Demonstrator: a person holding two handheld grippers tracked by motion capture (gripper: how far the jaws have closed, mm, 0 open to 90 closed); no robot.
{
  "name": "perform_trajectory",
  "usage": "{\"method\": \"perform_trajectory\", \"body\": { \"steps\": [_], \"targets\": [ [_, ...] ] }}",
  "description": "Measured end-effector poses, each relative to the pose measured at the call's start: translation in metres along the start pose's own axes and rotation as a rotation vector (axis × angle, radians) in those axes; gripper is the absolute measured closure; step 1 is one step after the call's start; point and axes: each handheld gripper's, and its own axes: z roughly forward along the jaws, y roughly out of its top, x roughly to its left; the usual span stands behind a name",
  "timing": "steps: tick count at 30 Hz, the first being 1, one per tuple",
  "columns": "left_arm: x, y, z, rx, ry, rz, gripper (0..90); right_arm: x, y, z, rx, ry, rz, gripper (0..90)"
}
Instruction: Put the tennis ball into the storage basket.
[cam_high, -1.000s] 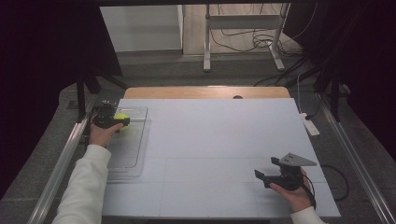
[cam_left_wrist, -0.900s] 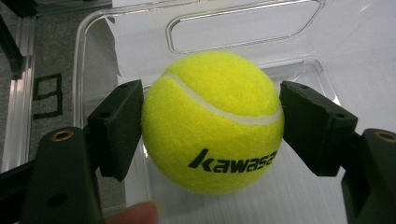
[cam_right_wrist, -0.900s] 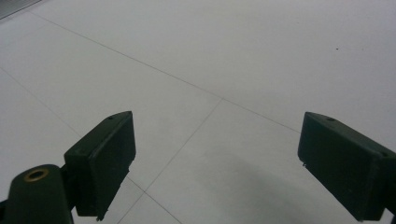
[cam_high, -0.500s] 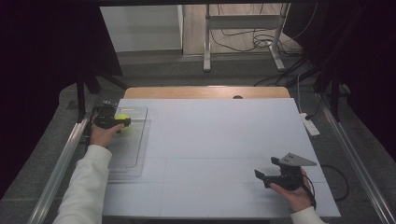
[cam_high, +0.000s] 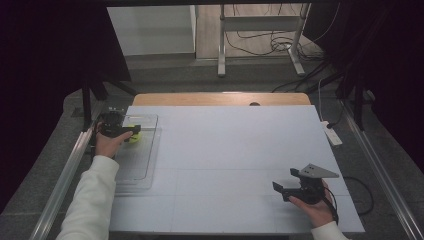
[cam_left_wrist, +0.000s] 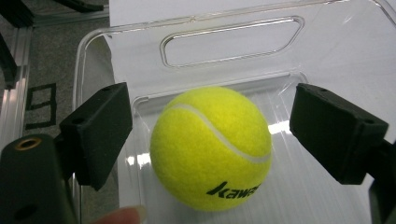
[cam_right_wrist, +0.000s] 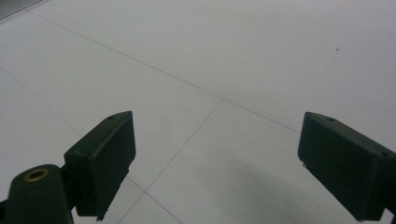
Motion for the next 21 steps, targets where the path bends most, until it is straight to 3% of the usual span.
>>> {"method": "perform_trajectory", "body": {
  "steps": [11,21],
  "targets": [
    [-0.001,0.001,-0.010,-0.037,-0.029,0.001,11.3,0.000,0.000,0.000,-0.001,0.000,0.000,11.3],
    [-0.001,-0.001,-0.018,-0.072,-0.085,-0.014,10.6,0.000,0.000,0.000,-0.001,0.001,0.001,11.3]
  ]
}}
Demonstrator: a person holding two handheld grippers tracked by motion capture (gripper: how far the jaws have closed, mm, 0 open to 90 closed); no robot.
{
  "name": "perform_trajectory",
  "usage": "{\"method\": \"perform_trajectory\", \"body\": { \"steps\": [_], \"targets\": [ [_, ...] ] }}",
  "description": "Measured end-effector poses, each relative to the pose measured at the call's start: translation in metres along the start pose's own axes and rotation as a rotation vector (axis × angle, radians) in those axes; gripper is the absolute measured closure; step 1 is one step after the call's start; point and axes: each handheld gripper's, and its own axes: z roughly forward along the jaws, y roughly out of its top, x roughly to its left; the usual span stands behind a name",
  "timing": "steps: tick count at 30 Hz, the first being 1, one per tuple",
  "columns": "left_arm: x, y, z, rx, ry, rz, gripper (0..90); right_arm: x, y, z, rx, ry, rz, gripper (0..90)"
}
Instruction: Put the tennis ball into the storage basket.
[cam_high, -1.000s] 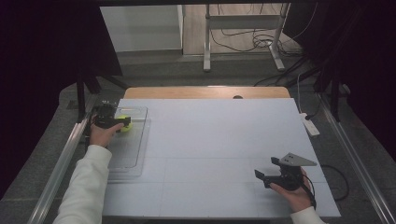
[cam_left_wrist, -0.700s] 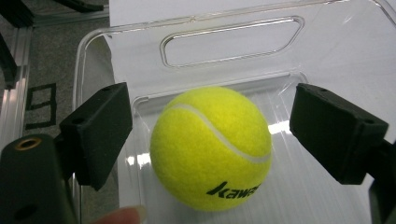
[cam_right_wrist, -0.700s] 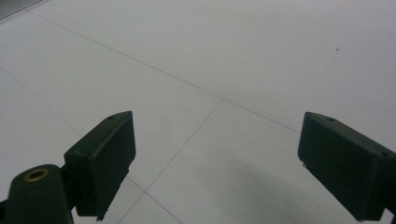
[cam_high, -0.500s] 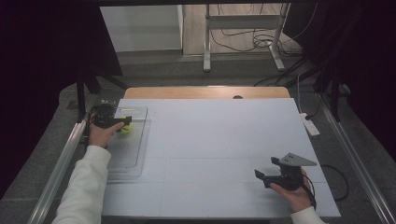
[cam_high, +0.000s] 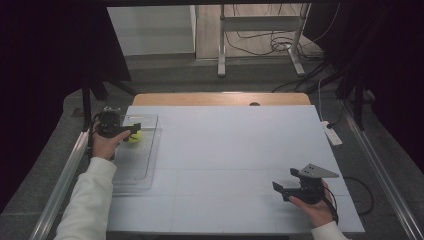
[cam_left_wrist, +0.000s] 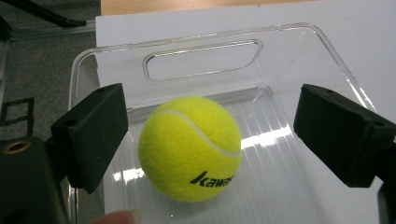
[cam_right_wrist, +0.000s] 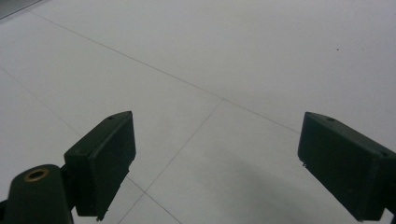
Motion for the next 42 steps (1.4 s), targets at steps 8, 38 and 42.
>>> {"method": "perform_trajectory", "body": {
  "steps": [8,38,42],
  "targets": [
    [-0.003,0.000,-0.007,-0.021,-0.042,-0.005,10.5,0.000,0.000,0.000,0.000,-0.001,0.002,11.3],
    [-0.017,-0.007,-0.035,-0.131,-0.189,0.040,11.8,0.000,0.000,0.000,-0.002,-0.001,0.001,11.2],
    [-0.025,-0.012,-0.040,-0.145,-0.221,0.061,11.7,0.000,0.000,-0.001,-0.001,-0.003,0.001,11.2]
  ]
}}
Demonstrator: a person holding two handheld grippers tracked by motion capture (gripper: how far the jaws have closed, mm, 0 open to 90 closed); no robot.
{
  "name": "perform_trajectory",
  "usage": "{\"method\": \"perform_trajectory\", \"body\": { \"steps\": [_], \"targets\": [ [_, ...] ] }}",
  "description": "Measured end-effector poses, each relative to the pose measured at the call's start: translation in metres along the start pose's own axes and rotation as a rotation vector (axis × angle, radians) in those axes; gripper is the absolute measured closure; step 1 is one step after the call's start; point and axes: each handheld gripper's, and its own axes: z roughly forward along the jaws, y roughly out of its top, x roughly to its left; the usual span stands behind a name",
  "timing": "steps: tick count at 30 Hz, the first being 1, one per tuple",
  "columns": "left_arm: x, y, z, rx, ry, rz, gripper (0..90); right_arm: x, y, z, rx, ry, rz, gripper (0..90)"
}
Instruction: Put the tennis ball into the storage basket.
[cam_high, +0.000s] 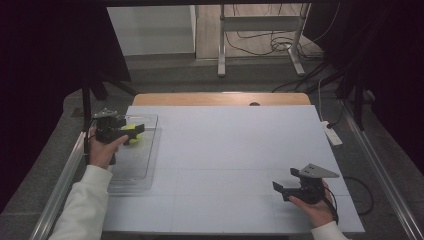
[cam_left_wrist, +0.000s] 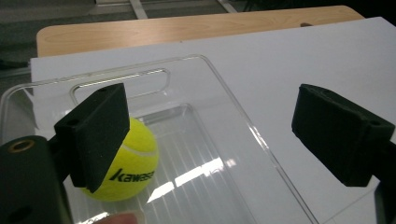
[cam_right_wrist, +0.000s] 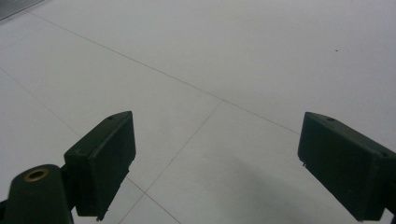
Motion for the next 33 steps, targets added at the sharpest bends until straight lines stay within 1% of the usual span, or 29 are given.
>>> {"method": "perform_trajectory", "body": {
  "steps": [3,10,12,15,18,25,32,33],
  "targets": [
    [-0.004,-0.002,-0.002,-0.004,-0.007,0.011,11.8,-0.001,0.000,0.000,-0.001,-0.001,0.000,11.2],
    [-0.016,-0.004,-0.008,-0.012,-0.042,0.050,11.7,-0.004,-0.001,0.001,-0.002,0.003,0.012,11.3],
    [-0.019,-0.005,-0.010,-0.018,-0.056,0.055,11.7,-0.005,-0.001,0.000,-0.005,0.002,0.015,11.2],
    [-0.023,-0.006,-0.012,-0.025,-0.063,0.061,11.7,-0.005,-0.001,0.000,-0.006,0.001,0.014,11.2],
    [-0.027,-0.008,-0.013,-0.031,-0.077,0.063,11.7,-0.005,-0.001,0.000,-0.005,0.001,0.013,11.3],
    [-0.038,-0.013,-0.020,-0.036,-0.095,0.102,11.7,-0.004,-0.001,-0.001,-0.006,-0.007,0.009,11.2],
    [-0.051,-0.020,-0.027,-0.048,-0.120,0.129,11.8,-0.003,-0.001,-0.003,-0.006,-0.013,0.008,11.2],
    [-0.051,-0.020,-0.027,-0.048,-0.120,0.129,11.8,-0.003,0.000,-0.003,-0.006,-0.013,0.007,11.3]
  ]
}}
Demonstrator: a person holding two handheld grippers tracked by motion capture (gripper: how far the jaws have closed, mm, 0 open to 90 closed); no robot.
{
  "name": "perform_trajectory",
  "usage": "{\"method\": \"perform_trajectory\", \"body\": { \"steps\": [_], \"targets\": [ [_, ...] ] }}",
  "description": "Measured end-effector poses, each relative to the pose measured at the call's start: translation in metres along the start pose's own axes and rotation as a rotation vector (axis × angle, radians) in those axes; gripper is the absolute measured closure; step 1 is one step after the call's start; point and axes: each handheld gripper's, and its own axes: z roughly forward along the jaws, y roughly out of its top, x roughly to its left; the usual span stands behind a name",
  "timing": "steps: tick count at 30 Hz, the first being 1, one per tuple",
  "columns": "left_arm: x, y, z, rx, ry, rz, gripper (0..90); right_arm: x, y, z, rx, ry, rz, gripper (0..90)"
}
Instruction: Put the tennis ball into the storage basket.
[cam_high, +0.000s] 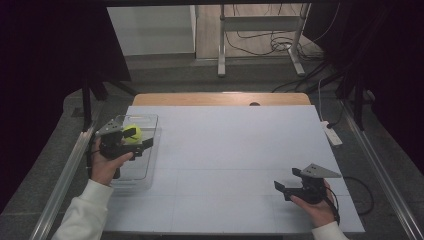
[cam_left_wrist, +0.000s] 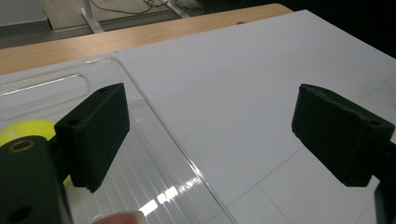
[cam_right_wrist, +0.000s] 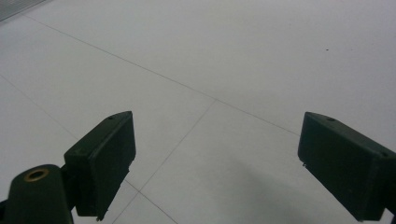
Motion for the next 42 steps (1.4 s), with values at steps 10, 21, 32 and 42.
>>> {"method": "perform_trajectory", "body": {
  "steps": [10,21,32,42],
  "targets": [
    [-0.029,-0.016,-0.009,0.000,-0.047,0.051,11.8,0.001,0.000,-0.001,-0.002,0.001,0.001,11.2],
    [-0.048,-0.033,-0.016,0.009,-0.085,0.067,11.8,0.000,0.000,-0.001,-0.001,0.001,0.002,11.3],
    [-0.064,-0.053,-0.022,0.022,-0.109,0.070,11.5,0.001,-0.001,-0.002,-0.006,0.003,0.001,11.2],
    [-0.064,-0.074,-0.018,0.063,-0.096,0.061,11.6,0.002,0.000,-0.003,-0.010,0.006,-0.001,11.3]
  ]
}}
